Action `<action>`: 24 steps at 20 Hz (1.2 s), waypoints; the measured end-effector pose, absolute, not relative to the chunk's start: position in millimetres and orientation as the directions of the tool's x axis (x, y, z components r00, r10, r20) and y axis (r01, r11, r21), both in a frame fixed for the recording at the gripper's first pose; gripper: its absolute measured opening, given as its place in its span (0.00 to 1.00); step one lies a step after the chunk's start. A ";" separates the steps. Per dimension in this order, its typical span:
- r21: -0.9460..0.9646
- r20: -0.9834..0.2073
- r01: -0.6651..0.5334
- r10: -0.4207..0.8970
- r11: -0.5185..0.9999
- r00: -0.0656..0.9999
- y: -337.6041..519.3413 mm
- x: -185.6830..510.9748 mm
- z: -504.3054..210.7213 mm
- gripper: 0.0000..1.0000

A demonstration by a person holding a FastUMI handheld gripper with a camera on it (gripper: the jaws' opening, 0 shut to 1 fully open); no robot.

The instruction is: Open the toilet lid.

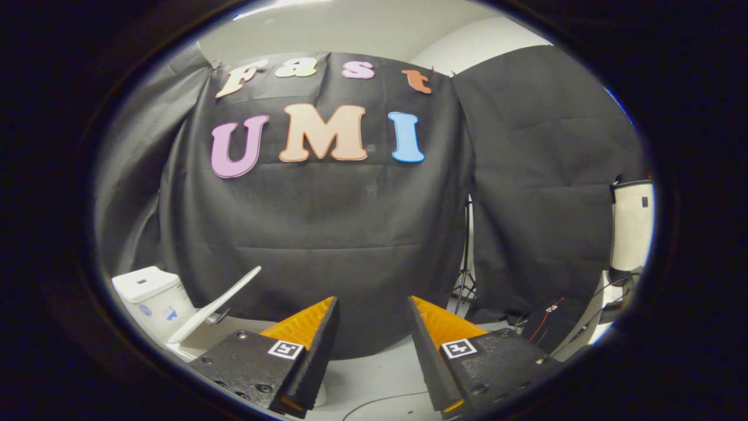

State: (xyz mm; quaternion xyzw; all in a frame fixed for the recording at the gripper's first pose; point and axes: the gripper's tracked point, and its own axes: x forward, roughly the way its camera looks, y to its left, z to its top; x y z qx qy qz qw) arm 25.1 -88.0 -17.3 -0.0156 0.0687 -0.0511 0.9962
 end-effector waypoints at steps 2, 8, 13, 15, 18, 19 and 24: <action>-0.030 -0.121 0.123 -0.125 0.992 0.985 -95.6 21.1 -15.3 0.71; -0.012 -0.090 0.162 -0.163 0.987 0.983 -109.7 13.9 -10.9 0.73; 0.000 -0.086 0.176 -0.176 0.984 0.981 -115.4 8.6 -10.4 0.73; 0.004 -0.081 0.177 -0.176 0.984 0.981 -115.6 8.2 -10.8 0.73; 0.009 -0.076 0.182 -0.181 0.983 0.981 -118.1 5.5 -10.1 0.72; 0.009 -0.075 0.184 -0.183 0.983 0.980 -118.7 5.2 -10.3 0.73; 0.016 -0.078 0.190 -0.188 0.982 0.979 -122.9 4.8 -13.7 0.73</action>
